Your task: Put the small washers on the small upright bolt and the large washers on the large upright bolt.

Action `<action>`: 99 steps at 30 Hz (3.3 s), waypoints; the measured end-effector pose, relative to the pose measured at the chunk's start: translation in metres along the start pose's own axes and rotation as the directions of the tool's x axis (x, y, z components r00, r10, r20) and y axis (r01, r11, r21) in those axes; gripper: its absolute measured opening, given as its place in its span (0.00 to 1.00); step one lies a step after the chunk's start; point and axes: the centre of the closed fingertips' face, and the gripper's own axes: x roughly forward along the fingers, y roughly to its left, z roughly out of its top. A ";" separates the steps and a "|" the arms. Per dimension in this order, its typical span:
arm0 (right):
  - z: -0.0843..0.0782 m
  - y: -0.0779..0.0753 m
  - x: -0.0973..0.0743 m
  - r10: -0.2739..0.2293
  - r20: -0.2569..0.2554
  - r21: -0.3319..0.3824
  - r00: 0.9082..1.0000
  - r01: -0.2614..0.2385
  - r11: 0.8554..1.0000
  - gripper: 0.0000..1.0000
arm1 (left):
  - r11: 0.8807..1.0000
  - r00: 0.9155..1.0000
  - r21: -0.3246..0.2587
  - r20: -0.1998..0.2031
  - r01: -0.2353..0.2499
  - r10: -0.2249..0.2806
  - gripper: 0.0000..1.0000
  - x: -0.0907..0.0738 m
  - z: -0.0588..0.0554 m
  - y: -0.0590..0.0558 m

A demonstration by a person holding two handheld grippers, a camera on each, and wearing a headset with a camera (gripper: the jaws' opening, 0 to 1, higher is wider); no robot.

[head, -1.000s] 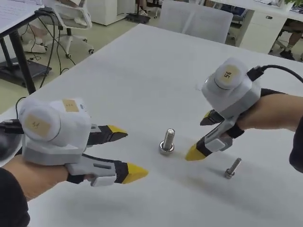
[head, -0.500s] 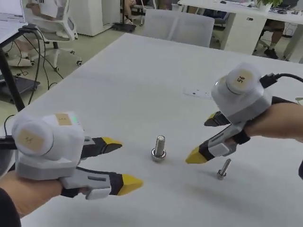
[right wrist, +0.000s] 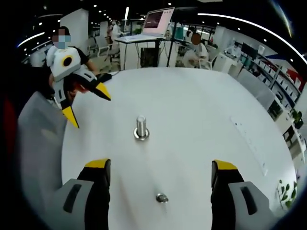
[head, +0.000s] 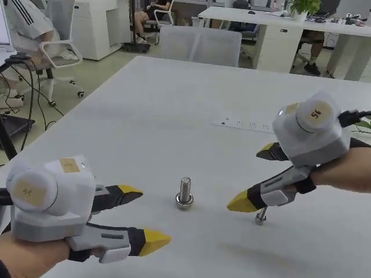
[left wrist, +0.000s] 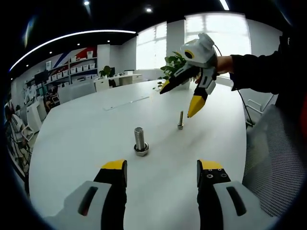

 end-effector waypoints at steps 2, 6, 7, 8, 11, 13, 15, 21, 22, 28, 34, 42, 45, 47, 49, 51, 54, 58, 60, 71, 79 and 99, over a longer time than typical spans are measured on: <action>-0.001 0.000 -0.006 -0.010 0.020 0.012 1.000 0.010 1.000 0.88 | 1.000 1.000 -0.001 -0.004 0.002 -0.002 0.58 0.000 0.000 -0.001; -0.004 0.003 -0.015 -0.030 0.051 0.027 0.998 0.029 0.999 0.90 | 1.000 1.000 0.003 -0.009 0.011 -0.011 0.58 -0.001 0.002 -0.005; -0.005 0.004 -0.018 -0.040 0.058 0.035 0.997 0.038 0.999 0.91 | 1.000 1.000 0.003 -0.010 0.013 -0.013 0.58 -0.001 0.003 -0.006; -0.007 0.004 -0.019 -0.045 0.062 0.040 0.997 0.043 0.998 0.92 | 1.000 1.000 0.004 -0.010 0.014 -0.014 0.58 -0.001 0.003 -0.006; -0.011 0.009 -0.026 -0.061 0.086 0.062 0.994 0.056 0.997 0.92 | 1.000 1.000 0.003 -0.010 0.016 -0.016 0.58 -0.001 0.004 -0.006; -0.015 0.011 -0.028 -0.072 0.100 0.073 0.992 0.064 0.995 0.92 | 1.000 1.000 0.002 -0.008 0.017 -0.017 0.59 -0.001 0.004 -0.007; -0.017 0.013 -0.030 -0.078 0.108 0.080 0.991 0.070 0.994 0.92 | 1.000 1.000 0.005 -0.008 0.018 -0.018 0.59 -0.002 0.005 -0.007; -0.027 0.021 -0.035 -0.117 0.167 0.120 0.979 0.098 0.988 0.93 | 1.000 1.000 0.002 -0.007 0.017 -0.017 0.59 -0.001 0.006 -0.008; -0.031 0.023 -0.036 -0.120 0.173 0.130 0.978 0.098 0.987 0.94 | 1.000 1.000 0.000 -0.006 0.016 -0.016 0.59 -0.001 0.006 -0.008; -0.043 0.034 -0.038 -0.131 0.199 0.158 0.971 0.100 0.982 0.94 | 1.000 1.000 -0.008 0.003 0.022 -0.022 0.60 -0.001 0.006 -0.009; -0.053 0.048 -0.039 -0.147 0.246 0.197 0.958 0.099 0.975 0.94 | 0.999 1.000 -0.028 0.013 0.020 -0.020 0.61 -0.002 0.005 -0.009; -0.065 0.059 -0.034 -0.161 0.259 0.252 0.952 0.094 0.963 0.95 | 0.998 0.999 -0.054 0.014 0.039 -0.038 0.69 0.000 0.002 -0.014; -0.061 0.059 -0.033 -0.161 0.273 0.256 0.948 0.090 0.963 0.95 | 0.997 0.999 -0.068 0.009 0.038 -0.037 0.71 0.001 -0.001 -0.014; -0.059 0.059 -0.033 -0.168 0.286 0.253 0.943 0.094 0.963 0.96 | 0.997 1.000 -0.077 0.007 0.031 -0.030 0.74 0.001 -0.003 -0.012; -0.060 0.059 -0.030 -0.167 0.284 0.259 0.944 0.092 0.962 0.96 | 0.996 0.999 -0.086 0.010 0.031 -0.030 0.74 0.001 -0.003 -0.012; -0.063 0.060 -0.028 -0.163 0.278 0.254 0.947 0.091 0.963 0.96 | 0.995 1.000 -0.094 0.011 0.028 -0.027 0.76 0.002 -0.004 -0.011; -0.064 0.058 -0.029 -0.167 0.286 0.264 0.944 0.090 0.960 0.97 | 0.995 1.000 -0.098 0.002 0.028 -0.028 0.78 0.004 -0.006 -0.012; -0.065 0.052 -0.030 -0.185 0.297 0.272 0.937 0.103 0.957 0.99 | 0.994 0.999 -0.105 0.002 0.037 -0.037 0.83 0.007 -0.005 -0.014; -0.067 0.052 -0.030 -0.187 0.294 0.282 0.937 0.102 0.954 1.00 | 0.994 0.999 -0.104 0.000 0.040 -0.040 0.85 0.008 -0.005 -0.015; -0.066 0.055 -0.028 -0.170 0.291 0.302 0.941 0.078 0.950 1.00 | 0.994 0.999 -0.099 -0.020 0.045 -0.048 0.98 0.014 -0.009 -0.020; -0.064 0.054 -0.029 -0.177 0.293 0.289 0.940 0.089 0.953 1.00 | 0.993 0.999 -0.108 -0.019 0.040 -0.042 0.98 0.014 -0.010 -0.017; -0.074 0.054 -0.032 -0.192 0.268 0.319 0.944 0.101 0.942 1.00 | 0.992 0.998 -0.114 -0.028 0.049 -0.052 0.98 0.014 -0.013 -0.018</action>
